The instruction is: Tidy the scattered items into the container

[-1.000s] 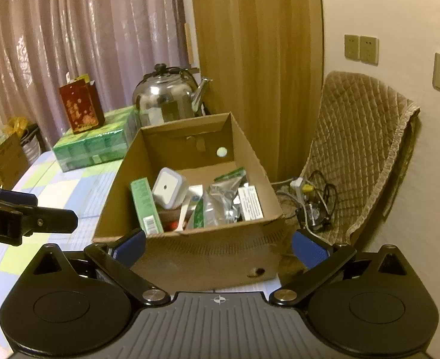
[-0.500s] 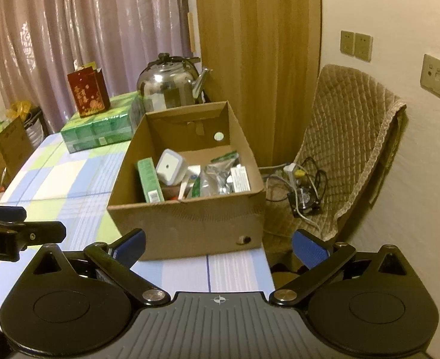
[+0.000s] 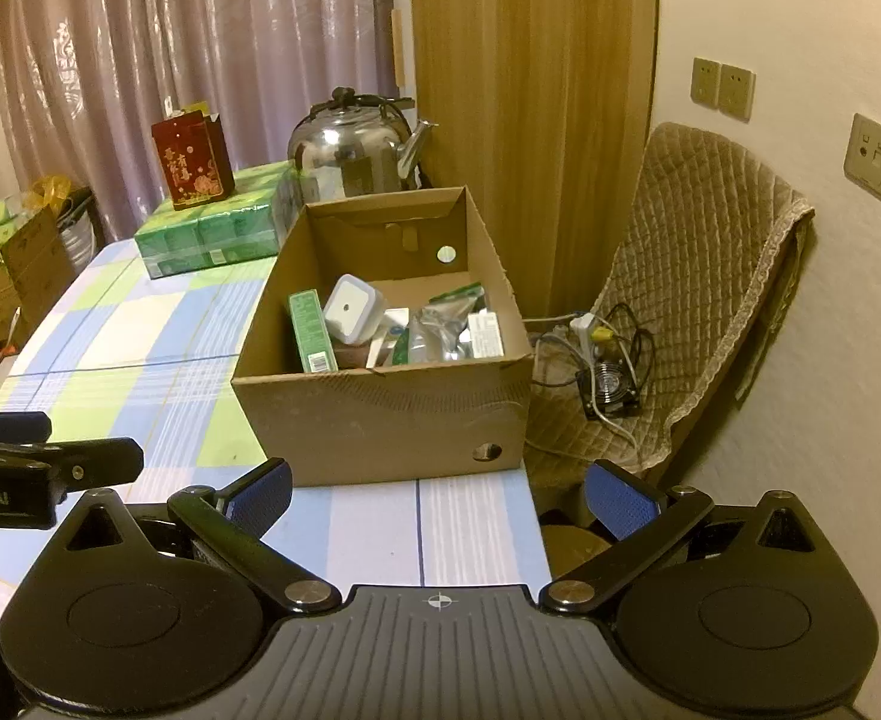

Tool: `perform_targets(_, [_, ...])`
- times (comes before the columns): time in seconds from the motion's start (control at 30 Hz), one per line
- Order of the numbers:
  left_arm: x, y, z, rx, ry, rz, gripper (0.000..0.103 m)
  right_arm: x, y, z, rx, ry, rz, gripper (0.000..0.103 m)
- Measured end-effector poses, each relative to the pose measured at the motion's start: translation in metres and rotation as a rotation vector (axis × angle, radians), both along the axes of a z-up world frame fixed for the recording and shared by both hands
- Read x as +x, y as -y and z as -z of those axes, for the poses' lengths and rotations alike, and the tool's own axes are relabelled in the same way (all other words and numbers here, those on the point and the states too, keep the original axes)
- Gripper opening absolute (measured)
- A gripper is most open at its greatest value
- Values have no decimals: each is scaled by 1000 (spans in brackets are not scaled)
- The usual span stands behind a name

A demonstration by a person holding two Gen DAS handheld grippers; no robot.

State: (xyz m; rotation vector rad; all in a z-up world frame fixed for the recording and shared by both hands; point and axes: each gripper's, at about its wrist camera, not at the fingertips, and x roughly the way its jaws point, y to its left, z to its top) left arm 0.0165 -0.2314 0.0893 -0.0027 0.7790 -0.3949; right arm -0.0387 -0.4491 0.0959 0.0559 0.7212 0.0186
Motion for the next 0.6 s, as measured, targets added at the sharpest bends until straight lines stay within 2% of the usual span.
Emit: perform_targets(0.6, [2, 4, 7, 29, 0, -9, 102, -1, -4, 0, -10, -7, -9, 101])
